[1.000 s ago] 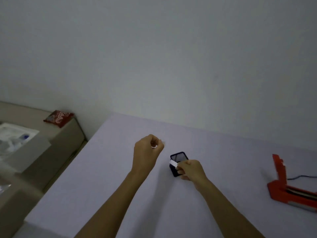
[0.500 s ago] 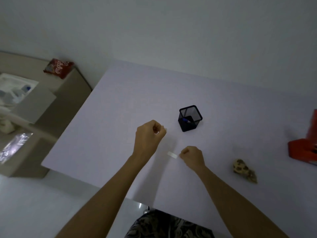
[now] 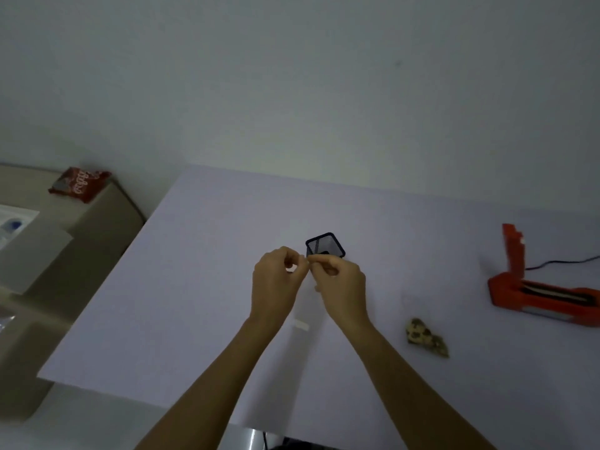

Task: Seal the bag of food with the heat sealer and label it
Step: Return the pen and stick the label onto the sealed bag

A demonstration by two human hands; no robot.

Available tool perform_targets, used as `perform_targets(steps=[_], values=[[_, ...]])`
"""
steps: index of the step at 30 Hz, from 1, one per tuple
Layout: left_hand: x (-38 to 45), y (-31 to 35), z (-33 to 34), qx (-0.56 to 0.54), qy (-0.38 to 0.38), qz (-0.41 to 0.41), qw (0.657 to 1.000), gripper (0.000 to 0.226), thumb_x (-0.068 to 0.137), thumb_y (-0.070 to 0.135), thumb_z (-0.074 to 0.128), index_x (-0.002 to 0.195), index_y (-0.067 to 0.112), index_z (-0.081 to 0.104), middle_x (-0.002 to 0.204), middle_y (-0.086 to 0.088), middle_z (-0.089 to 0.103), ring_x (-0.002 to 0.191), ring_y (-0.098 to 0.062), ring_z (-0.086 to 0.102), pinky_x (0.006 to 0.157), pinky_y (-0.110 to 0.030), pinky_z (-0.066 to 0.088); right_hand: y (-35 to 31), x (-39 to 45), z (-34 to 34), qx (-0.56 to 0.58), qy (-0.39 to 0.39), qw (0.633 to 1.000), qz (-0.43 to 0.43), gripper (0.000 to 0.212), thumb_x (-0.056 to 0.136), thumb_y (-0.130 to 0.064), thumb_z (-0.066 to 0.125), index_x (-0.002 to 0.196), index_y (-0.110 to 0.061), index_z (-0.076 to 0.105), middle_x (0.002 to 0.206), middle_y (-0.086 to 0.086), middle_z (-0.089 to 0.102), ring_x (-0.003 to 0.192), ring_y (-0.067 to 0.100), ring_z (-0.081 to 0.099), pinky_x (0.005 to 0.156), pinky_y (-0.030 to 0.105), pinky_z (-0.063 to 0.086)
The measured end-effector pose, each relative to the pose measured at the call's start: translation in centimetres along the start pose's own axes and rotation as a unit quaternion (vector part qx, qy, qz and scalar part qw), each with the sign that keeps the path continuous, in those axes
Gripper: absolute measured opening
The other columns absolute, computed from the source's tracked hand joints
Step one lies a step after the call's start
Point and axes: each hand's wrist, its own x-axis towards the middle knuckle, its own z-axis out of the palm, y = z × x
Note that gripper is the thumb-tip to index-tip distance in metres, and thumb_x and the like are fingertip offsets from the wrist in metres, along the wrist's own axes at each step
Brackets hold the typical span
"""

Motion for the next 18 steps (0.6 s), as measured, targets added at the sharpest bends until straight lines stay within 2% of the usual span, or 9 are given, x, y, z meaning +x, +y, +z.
perform_targets(steps=[4,7,9,12,15,18], values=[[-0.2,1.5,1.5,-0.016,-0.008,0.032,0.999,0.012,0.090,0.022,0.061,0.081,0.016,0.066,0.077,0.007,0.066,0.079,-0.009,0.060,0.068,-0.022,0.048,-0.5,-0.5,-2.0,0.026,0.005,1.000,0.008,0.017,0.092,-0.018,0.062,0.100,-0.020,0.076,0.082,-0.006,0.075,0.075,0.008,0.070,0.074,0.033,0.061],[-0.7,3.7,3.0,-0.037,-0.032,0.071,0.996,0.019,0.094,0.022,0.055,0.079,0.017,0.065,0.072,0.013,0.063,0.075,-0.004,0.059,0.065,-0.012,0.042,-0.8,-0.6,-4.6,0.080,0.026,0.996,0.035,0.014,0.090,-0.021,0.063,0.090,-0.026,0.076,0.078,-0.008,0.075,0.075,0.008,0.071,0.071,0.035,0.062],[-0.8,5.1,4.3,-0.041,-0.049,0.112,0.992,0.022,0.096,0.019,0.051,0.077,0.019,0.063,0.070,0.016,0.059,0.071,-0.003,0.057,0.061,-0.011,0.041,-0.7,-0.3,-6.7,0.119,0.040,0.990,0.064,0.010,0.088,-0.025,0.067,0.089,-0.022,0.076,0.079,-0.007,0.075,0.077,0.007,0.070,0.068,0.032,0.061],[-0.9,6.4,7.4,-0.054,-0.086,0.142,0.985,0.019,0.095,0.016,0.049,0.089,0.015,0.067,0.084,0.006,0.066,0.080,-0.009,0.059,0.064,-0.018,0.049,0.6,0.5,-10.1,0.148,0.071,0.981,0.106,0.011,0.086,-0.021,0.070,0.091,-0.014,0.076,0.086,0.003,0.075,0.084,0.015,0.071,0.066,0.031,0.061],[-1.2,7.4,11.2,-0.055,-0.128,0.162,0.977,0.015,0.095,0.017,0.053,0.100,0.016,0.067,0.095,0.005,0.065,0.090,-0.013,0.057,0.069,-0.026,0.054,2.5,1.4,-13.8,0.148,0.100,0.975,0.135,0.012,0.088,-0.015,0.066,0.093,-0.010,0.075,0.088,0.007,0.075,0.085,0.019,0.072,0.067,0.031,0.061],[-1.4,7.8,14.9,-0.069,-0.160,0.135,0.975,0.019,0.094,0.027,0.057,0.109,0.019,0.064,0.103,0.007,0.062,0.093,-0.010,0.056,0.072,-0.023,0.052,4.6,2.2,-17.1,0.164,0.117,0.965,0.168,0.011,0.088,-0.013,0.065,0.093,-0.009,0.075,0.089,0.007,0.075,0.083,0.018,0.071,0.069,0.031,0.061]])
